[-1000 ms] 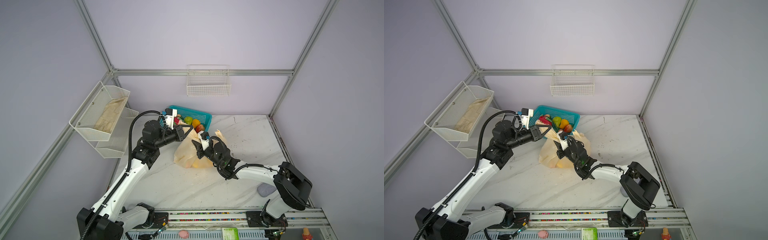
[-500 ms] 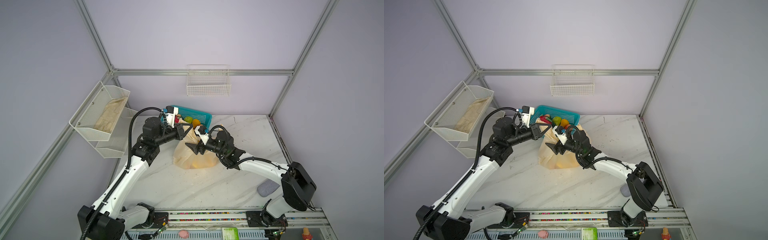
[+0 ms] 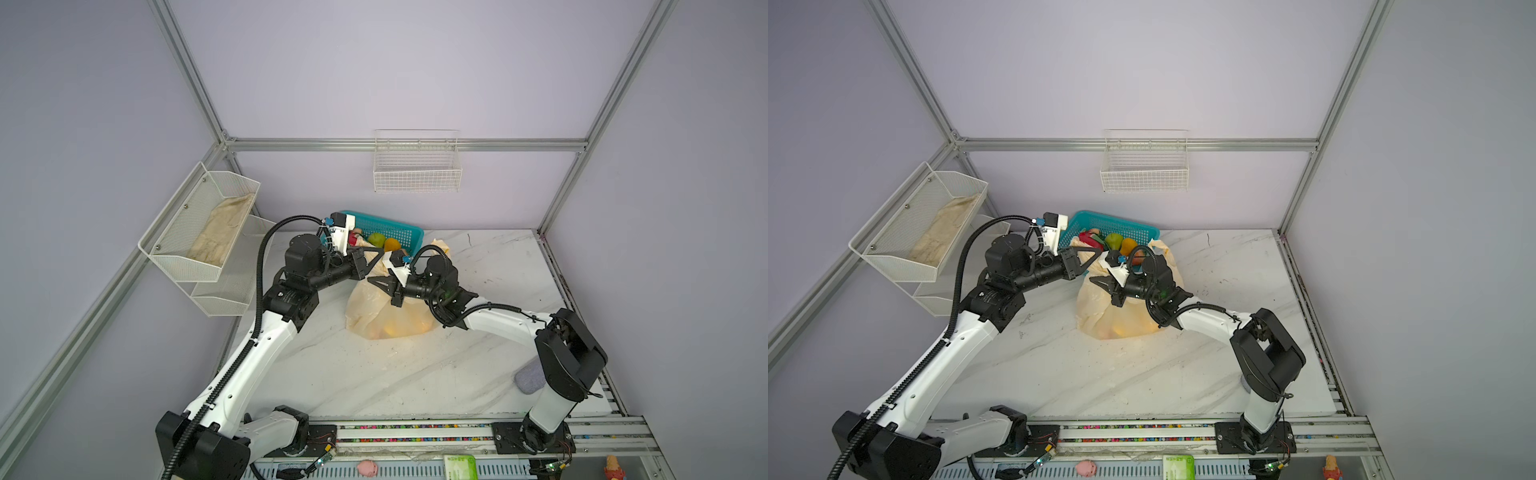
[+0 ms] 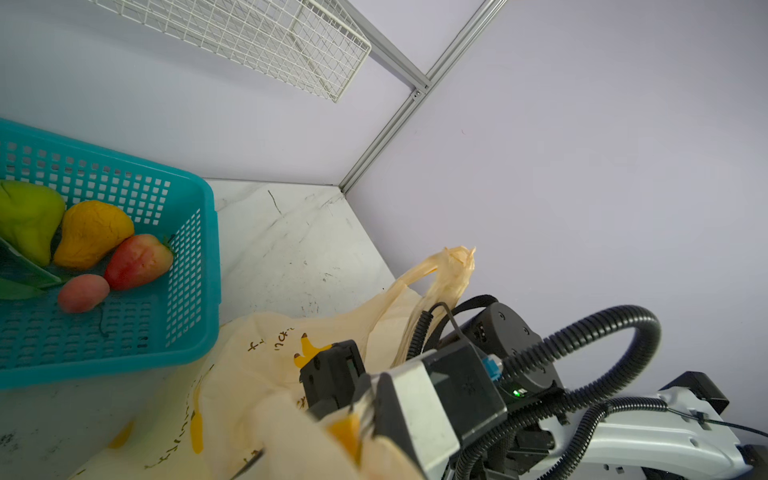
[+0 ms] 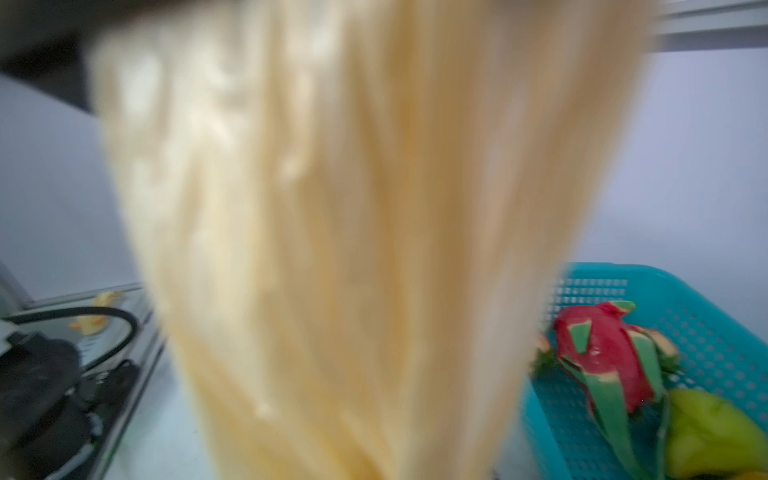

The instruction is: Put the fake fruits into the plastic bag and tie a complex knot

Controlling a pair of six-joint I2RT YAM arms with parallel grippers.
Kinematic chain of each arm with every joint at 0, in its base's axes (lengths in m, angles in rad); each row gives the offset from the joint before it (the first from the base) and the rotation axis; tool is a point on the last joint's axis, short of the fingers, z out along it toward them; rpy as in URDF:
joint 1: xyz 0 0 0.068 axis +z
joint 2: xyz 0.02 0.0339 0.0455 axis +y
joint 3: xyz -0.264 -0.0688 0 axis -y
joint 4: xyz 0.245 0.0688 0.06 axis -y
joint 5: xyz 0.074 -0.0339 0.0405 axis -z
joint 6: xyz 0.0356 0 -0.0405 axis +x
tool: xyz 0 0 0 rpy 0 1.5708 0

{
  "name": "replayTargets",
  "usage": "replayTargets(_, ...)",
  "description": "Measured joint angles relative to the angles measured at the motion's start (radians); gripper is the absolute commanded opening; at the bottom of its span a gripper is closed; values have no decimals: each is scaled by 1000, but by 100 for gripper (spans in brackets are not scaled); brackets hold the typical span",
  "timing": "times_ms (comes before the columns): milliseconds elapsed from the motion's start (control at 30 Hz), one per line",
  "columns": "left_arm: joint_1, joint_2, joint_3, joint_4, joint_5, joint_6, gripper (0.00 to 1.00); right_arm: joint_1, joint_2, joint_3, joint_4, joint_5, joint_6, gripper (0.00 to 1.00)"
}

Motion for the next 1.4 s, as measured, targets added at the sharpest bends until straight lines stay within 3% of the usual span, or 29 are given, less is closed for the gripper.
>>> replayTargets(33, 0, 0, 0, 0, 0, 0, 0, 0, 0, 0, 3, 9, 6, 2)
replayTargets(100, 1, 0, 0, 0, 0, 0, 0, 1, 0, 0, 0, 33, 16, 21)
replayTargets(167, 3, 1, 0, 3, 0, 1, 0, 1, -2, 1, -22, 74, 31, 48)
replayTargets(267, 13, 2, 0, 3, -1, 3, 0, 0, -17, 1, -93, 171, 41, 67)
replayTargets(533, 27, 27, 0, 3, -11, 14, 0, 5, -173, 58, -354, 371, 20, 75)
replayTargets(900, 29, 64, 6, -14, -29, 29, 0, 11, -230, 412, -656, 341, 6, 79)
replayTargets(1167, 32, 68, 74, -43, -42, 68, 11, 11, -269, 490, -825, 344, -9, 87)
replayTargets(1400, 34, 69, 102, -77, -60, 132, 33, -40, -488, 335, -911, 391, -26, 94)
